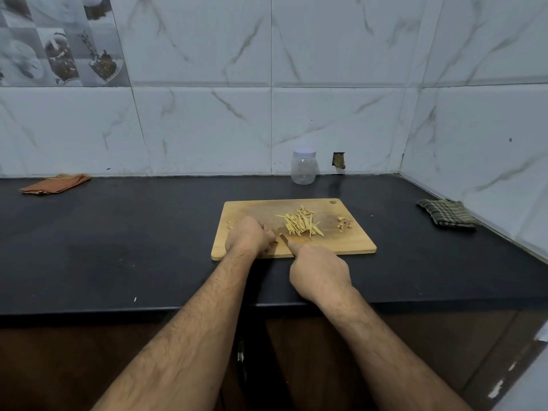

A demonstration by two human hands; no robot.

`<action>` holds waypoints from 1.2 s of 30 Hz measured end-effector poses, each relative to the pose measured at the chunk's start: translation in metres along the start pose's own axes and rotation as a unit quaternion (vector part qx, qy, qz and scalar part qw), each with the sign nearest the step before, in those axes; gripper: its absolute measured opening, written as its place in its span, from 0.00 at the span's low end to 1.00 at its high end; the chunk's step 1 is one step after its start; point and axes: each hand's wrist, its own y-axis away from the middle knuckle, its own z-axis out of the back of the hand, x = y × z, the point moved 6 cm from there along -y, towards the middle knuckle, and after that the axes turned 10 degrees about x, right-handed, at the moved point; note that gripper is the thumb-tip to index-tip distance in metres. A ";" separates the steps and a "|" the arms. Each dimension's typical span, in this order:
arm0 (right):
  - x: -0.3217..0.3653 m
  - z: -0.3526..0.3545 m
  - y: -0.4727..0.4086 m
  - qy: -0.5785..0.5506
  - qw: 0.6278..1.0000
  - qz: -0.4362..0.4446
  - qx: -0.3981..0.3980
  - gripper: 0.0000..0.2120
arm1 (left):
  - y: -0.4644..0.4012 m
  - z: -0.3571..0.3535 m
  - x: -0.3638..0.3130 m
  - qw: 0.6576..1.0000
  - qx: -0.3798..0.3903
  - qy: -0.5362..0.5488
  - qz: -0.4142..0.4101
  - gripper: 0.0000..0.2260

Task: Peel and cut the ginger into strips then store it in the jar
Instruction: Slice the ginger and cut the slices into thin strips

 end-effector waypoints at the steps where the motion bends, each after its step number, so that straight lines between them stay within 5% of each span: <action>1: 0.001 0.001 -0.001 -0.004 1.000 0.001 -0.003 0.26 | 0.000 0.000 0.001 1.000 0.004 0.006 -0.001 0.12; 11: 0.002 -0.001 0.001 -0.022 0.999 0.024 -0.034 0.26 | 0.009 0.005 0.002 0.999 0.023 0.043 -0.003 0.12; 21: -0.012 0.009 -0.015 -0.003 1.000 -0.010 -0.016 0.27 | 0.019 0.012 0.010 0.991 -0.064 0.108 -0.037 0.12; 27: -0.013 0.005 -0.029 -0.108 0.994 -0.003 0.028 0.26 | 0.015 0.015 0.012 0.990 -0.078 0.112 -0.039 0.10; 31: -0.018 -0.002 -0.035 -0.251 0.965 -0.002 0.072 0.21 | 0.010 0.021 0.011 0.994 -0.087 0.045 -0.050 0.05; 36: -0.012 0.000 -0.037 -0.225 0.973 0.003 0.056 0.22 | 0.001 0.015 -0.004 0.991 -0.072 -0.076 -0.083 0.10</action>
